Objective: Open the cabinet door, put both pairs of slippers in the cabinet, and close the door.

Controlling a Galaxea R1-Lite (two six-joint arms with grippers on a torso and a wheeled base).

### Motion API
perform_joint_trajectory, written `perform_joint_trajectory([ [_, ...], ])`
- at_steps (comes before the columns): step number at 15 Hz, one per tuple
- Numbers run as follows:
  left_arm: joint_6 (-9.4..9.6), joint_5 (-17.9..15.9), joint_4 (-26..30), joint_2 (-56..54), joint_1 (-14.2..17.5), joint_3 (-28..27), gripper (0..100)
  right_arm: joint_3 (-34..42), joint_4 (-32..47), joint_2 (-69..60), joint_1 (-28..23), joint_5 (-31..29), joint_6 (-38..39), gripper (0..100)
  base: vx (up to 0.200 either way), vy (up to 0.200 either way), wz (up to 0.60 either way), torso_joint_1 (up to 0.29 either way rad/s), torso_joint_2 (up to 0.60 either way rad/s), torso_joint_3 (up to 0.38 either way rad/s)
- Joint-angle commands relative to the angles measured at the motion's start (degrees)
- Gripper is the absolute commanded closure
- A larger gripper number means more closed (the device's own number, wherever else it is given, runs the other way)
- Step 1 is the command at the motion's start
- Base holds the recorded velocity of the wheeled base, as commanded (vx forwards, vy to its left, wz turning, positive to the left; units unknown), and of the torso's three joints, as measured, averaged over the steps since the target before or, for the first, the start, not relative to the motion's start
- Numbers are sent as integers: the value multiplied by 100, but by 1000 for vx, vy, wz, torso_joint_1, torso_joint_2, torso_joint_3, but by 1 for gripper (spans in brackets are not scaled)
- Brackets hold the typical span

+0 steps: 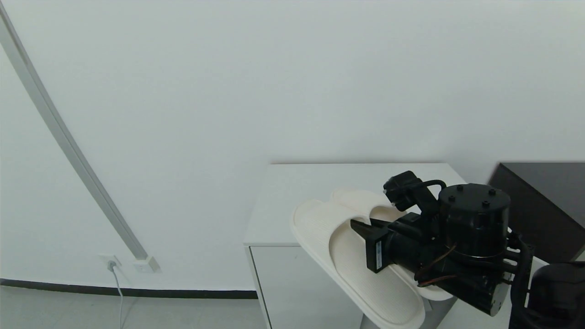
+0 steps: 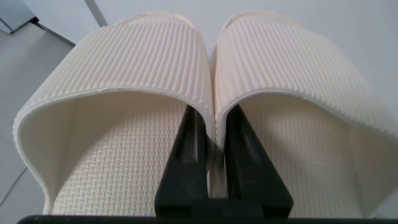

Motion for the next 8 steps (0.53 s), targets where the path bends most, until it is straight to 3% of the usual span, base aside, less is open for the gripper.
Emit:
perform_joint_trajectory([
  [1,-3,1,-1,0,0,0,100,46,-7,-41,38,-13,2,100,0,0,0,0,0,0],
  [3,-3,-8,-1,0,0,0,100,37,-15,-41,38,-13,2,100,0,0,0,0,0,0],
  [8,-12,-16,-1,0,0,0,100,37,-24,-5,47,-48,2,100,-200,0,0,7,5,2],
])
